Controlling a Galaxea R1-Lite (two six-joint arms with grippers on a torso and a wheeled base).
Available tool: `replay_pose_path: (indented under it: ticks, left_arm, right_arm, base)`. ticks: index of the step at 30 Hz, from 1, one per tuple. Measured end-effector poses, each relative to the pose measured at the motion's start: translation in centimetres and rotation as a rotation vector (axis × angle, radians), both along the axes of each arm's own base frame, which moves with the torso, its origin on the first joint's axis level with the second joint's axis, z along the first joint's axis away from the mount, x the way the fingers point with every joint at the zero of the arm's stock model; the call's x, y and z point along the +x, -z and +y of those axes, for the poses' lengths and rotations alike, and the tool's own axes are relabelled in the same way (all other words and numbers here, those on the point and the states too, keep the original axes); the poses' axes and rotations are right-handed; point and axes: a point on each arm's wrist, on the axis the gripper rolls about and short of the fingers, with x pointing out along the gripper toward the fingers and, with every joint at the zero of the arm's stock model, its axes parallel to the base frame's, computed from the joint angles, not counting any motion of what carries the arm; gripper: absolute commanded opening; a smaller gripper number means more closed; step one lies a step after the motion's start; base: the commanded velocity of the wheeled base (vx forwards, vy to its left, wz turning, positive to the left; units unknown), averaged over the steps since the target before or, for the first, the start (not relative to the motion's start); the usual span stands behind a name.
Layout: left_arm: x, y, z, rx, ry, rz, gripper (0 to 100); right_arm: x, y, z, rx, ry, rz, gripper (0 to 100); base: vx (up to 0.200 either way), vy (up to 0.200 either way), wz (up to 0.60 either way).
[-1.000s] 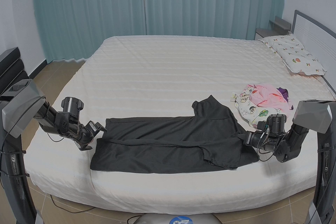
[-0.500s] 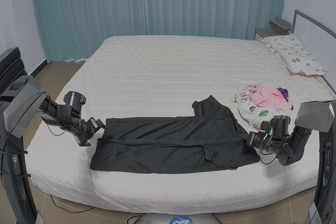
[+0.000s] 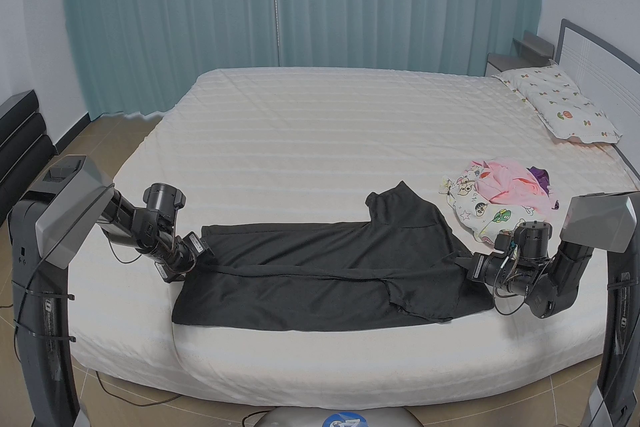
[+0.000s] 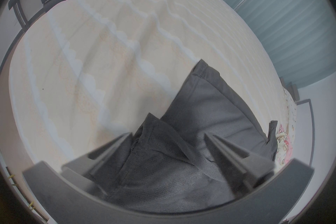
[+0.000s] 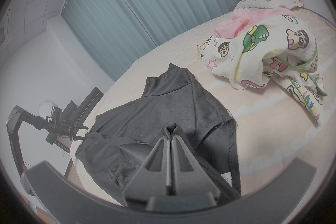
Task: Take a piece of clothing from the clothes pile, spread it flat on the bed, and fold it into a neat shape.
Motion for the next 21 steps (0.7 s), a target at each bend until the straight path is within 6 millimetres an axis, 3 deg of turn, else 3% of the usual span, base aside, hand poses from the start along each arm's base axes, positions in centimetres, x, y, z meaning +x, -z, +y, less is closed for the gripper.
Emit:
replay_pose_path:
  ticks: [8,21]
  left_arm:
    - [-0.3,0.3,0.1,0.049,-0.027,0.032,0]
    - [-2.7,-2.4,0.4,0.052,-0.030,0.048,0]
  right_arm:
    - [-0.3,-0.2,0.0,0.012,0.005,-0.031,0]
    - [-2.3,-1.5,-0.1,0.043,0.006,-0.060,0]
  base:
    - [0.000,0.000,0.00]
    - [0.000,0.000,0.00]
